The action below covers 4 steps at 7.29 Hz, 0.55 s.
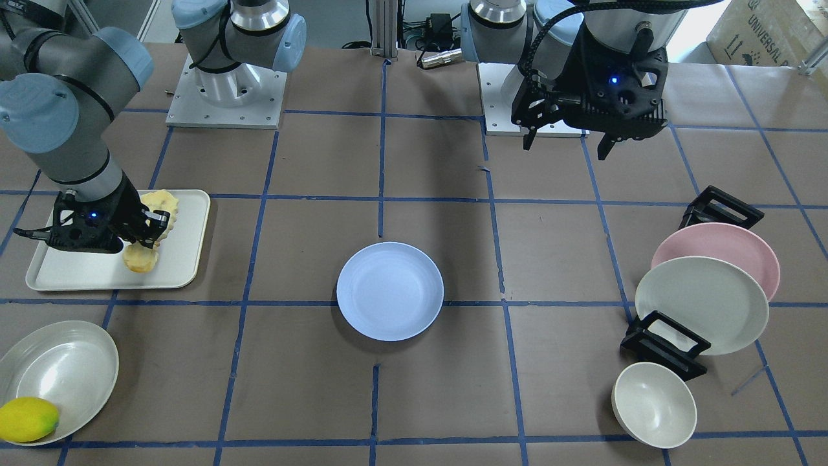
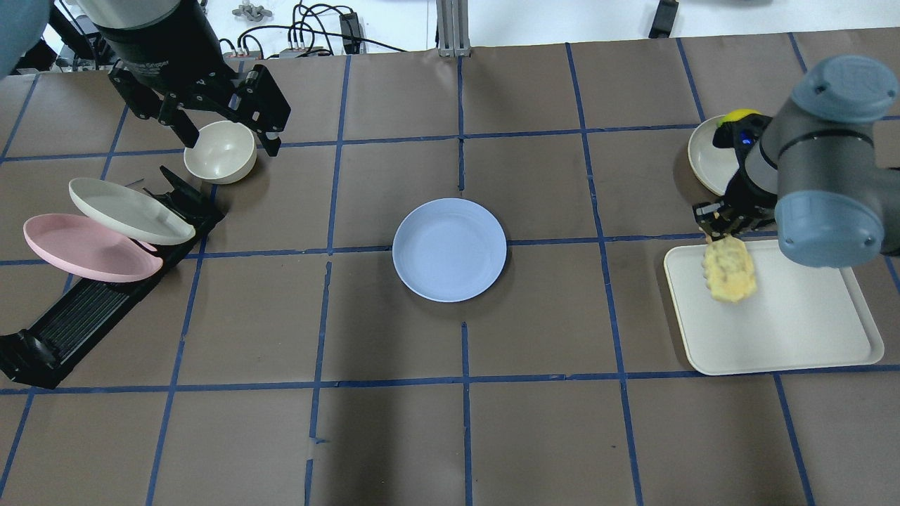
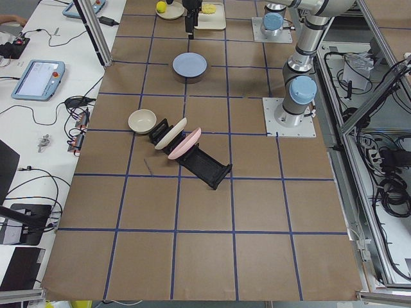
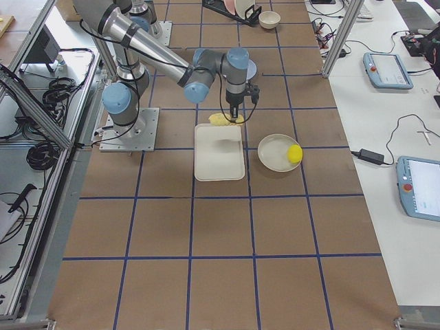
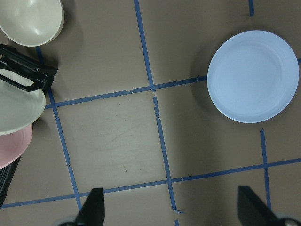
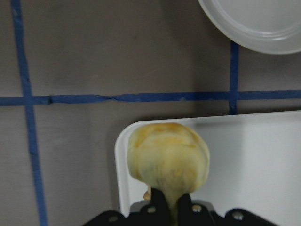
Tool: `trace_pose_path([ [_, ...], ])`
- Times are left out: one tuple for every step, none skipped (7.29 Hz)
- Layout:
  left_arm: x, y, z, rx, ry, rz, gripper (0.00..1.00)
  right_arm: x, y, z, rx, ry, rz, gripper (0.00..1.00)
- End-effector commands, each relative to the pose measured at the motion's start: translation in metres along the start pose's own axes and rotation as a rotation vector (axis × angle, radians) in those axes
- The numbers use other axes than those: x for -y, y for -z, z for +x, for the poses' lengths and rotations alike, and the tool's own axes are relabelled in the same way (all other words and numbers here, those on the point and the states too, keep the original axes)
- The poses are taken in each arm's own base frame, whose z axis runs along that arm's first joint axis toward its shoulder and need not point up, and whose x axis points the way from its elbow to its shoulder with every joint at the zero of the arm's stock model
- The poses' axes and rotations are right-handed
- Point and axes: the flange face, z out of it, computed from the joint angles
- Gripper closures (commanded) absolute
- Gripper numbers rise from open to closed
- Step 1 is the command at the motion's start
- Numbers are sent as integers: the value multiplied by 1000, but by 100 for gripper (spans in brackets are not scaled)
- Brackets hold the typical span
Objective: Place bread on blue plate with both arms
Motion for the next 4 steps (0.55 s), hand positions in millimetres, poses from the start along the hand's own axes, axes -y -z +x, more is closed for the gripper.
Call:
trace_pose_path([
  [1,-3,0,-6,0,-4,0,52,62,-80,41,-39,11,92],
  [3,-5,0,-4,-1,-9,0,72,67,-122,52,-100,16,92],
  [4,-5,-1,-2,-1,-10,0,90,64,-175,56,-108,29,94],
  [3,-5,-1,6,2,-9,0,104,61,-224,52,-139,35,94],
])
